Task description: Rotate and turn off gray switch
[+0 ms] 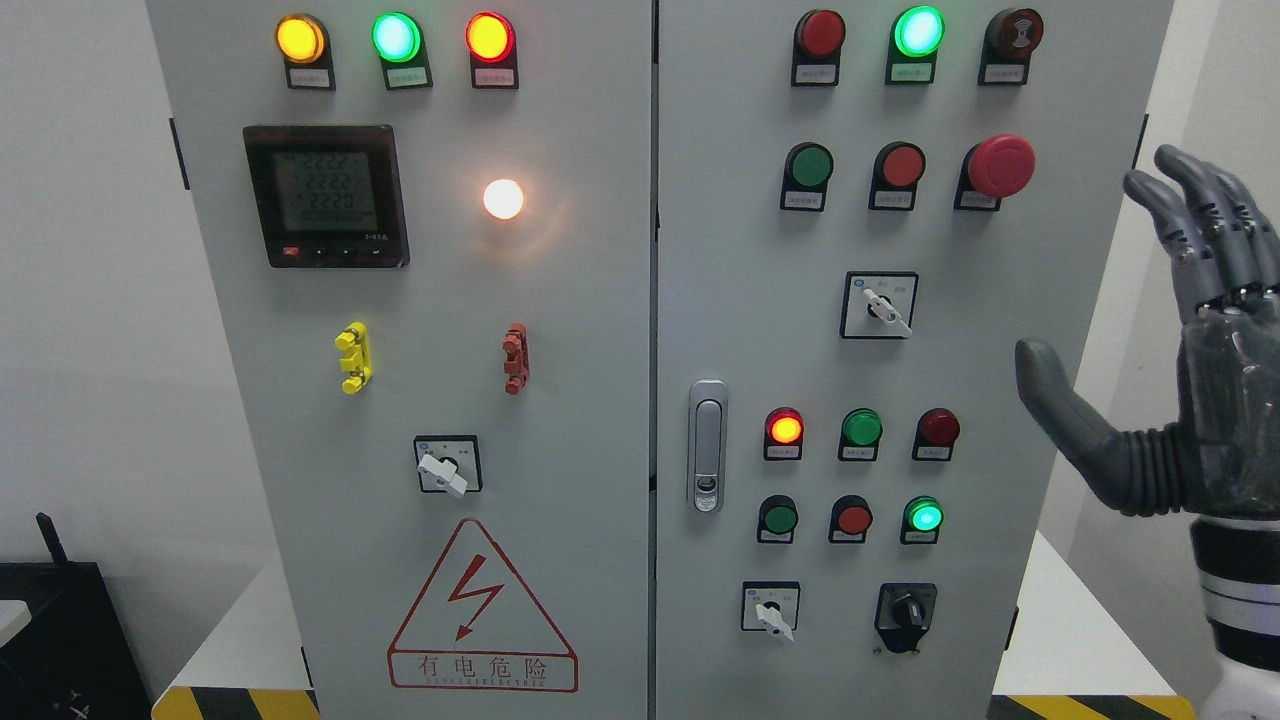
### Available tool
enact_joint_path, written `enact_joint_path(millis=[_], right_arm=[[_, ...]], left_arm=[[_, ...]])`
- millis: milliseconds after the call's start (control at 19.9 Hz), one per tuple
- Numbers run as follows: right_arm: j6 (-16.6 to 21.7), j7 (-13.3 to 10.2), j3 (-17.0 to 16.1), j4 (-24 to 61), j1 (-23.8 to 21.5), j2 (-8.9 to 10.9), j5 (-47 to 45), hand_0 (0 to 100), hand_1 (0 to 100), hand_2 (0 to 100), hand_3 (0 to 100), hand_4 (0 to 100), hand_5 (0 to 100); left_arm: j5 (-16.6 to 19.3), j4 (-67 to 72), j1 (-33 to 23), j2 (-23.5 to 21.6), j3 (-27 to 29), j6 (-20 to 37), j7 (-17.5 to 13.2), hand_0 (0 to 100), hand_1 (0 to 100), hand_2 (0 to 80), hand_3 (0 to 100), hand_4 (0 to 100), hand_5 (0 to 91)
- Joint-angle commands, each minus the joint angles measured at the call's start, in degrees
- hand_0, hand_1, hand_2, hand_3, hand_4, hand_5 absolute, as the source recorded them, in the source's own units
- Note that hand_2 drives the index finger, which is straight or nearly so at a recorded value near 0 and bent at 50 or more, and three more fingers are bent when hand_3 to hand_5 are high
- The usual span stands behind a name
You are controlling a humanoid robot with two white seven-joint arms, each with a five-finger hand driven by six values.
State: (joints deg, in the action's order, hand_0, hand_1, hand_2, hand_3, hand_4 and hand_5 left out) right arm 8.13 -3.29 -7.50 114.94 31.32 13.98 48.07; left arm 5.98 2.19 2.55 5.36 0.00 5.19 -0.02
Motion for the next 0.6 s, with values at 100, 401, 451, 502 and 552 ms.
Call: enact_joint_path(millis=[100,401,451,502,552], right_arm=[[0.04,0.04,-0.85,0.03,-0.03,0.34,-0.08,33,25,0,4,0,0],[0.04,0.04,-0.85,0.02,-0.03,0.43,-0.08,33,25,0,4,0,0],[0.04,0.04,-0.85,-0.06,-0.03,0.34,-0.08,33,25,0,4,0,0],[0.04,0.04,-0.85,-0.15,-0.11,0.34,-0.08,33,25,0,4,0,0],[0.04,0.04,-0.85,-0.15,-0.12,0.26,-0.08,33,25,0,4,0,0]], left_arm=[[0.00,0.00,0.00,0.00,1.85,0.00,0.02,12,39,0.0,0,0,0.0],[0.00,0.00,0.00,0.00,1.85,0.00,0.02,12,39,0.0,0,0,0.0],[0.00,0.00,0.00,0.00,1.85,0.00,0.02,12,39,0.0,0,0,0.0],[0.00,0.00,0.00,0.00,1.85,0.00,0.02,12,39,0.0,0,0,0.0],[0.00,0.00,0.00,0.00,1.85,0.00,0.02,12,39,0.0,0,0,0.0]])
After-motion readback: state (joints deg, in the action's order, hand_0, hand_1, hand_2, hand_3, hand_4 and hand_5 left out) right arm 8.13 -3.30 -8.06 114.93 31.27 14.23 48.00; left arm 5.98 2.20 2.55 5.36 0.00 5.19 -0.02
